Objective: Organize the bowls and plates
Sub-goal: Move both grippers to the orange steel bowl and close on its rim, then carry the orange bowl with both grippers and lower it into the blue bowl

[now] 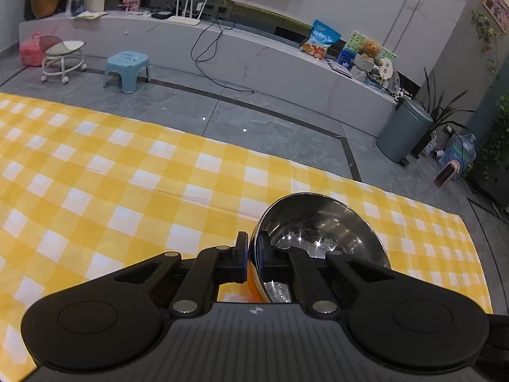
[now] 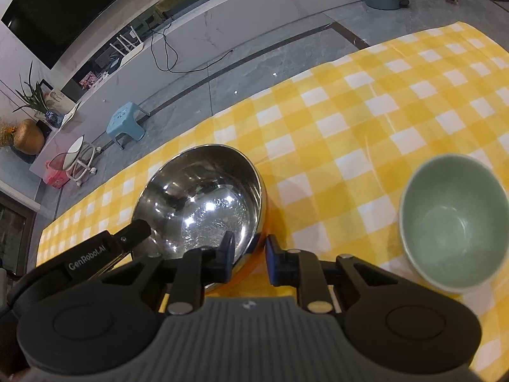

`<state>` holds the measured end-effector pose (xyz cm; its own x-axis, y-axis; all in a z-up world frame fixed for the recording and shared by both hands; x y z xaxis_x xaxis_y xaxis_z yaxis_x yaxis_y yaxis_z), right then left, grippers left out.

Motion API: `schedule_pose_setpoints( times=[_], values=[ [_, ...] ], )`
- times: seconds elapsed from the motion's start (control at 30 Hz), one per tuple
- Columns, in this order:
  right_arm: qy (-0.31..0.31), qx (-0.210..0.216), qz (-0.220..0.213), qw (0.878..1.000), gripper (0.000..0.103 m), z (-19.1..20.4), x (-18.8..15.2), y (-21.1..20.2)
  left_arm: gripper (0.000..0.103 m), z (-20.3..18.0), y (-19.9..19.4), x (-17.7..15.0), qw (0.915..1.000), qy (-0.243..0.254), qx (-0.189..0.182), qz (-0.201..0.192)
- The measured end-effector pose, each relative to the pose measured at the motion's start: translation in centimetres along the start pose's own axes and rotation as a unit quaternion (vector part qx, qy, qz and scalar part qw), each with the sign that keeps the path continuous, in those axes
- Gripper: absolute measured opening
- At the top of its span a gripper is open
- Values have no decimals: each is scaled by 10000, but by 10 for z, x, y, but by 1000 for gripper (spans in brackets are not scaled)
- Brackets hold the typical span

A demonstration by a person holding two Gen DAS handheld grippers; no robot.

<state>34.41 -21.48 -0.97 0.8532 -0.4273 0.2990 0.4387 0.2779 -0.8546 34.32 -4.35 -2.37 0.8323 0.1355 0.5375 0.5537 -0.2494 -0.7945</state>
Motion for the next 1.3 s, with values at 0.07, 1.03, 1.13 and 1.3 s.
schedule_pose_setpoints(
  times=[0.07,1.03,1.13,1.3],
  values=[
    [20,57,-35,10000,18,-2,-5,-9,6,-2,-11,-4,10000,-26,-62,-36],
    [244,948,-352,9946,17,-76,-183,-184,8,-27,-182,-155,9979,-273,-470,-360],
    [310,914,-388,9946,17,-86,-196,-193,8,-26,-183,-167,9973,-384,-556,-275],
    [450,808,-359,9951,17,-102,-208,-196,8,-28,-179,-185,9970,-434,-627,-109]
  ],
)
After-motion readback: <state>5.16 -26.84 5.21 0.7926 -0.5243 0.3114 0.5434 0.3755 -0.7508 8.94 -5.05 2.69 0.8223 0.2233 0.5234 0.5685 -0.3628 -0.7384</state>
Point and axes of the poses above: each gripper's, at about its wrist camera, not at the fingertips, and y roughly the way its jaws point, z to its left, x to its top, the point moved 3 cm from there along y, roughly the way its jaws point, and after that the axes turned 8 degrees about z, right-handed, at the moved point
